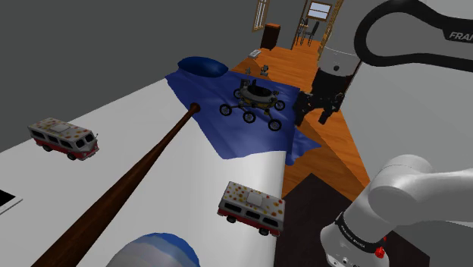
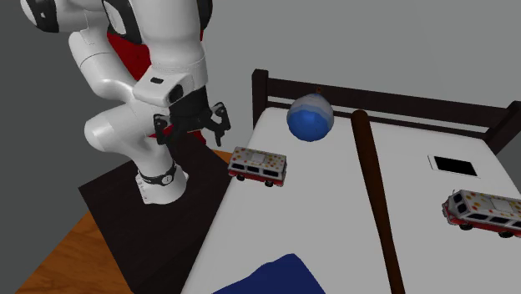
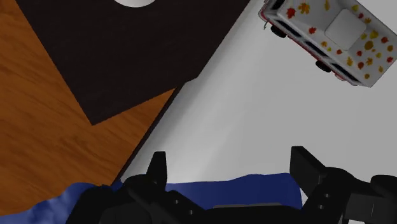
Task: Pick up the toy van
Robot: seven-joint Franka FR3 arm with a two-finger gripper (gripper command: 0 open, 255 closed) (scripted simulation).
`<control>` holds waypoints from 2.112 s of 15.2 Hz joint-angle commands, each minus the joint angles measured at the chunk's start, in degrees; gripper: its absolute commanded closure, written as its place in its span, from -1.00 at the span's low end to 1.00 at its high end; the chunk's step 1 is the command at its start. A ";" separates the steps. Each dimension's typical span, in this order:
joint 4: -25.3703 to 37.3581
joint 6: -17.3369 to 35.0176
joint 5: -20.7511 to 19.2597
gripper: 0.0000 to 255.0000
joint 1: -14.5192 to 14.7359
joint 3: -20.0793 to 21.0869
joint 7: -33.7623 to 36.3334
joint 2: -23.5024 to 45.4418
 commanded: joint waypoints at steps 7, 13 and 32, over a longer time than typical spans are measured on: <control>-11.87 4.41 10.78 -1.00 -0.01 9.39 18.23 -3.42; -18.03 9.96 21.97 -1.00 1.92 18.47 32.16 -1.80; -22.98 21.21 30.48 1.00 3.19 26.07 36.31 5.30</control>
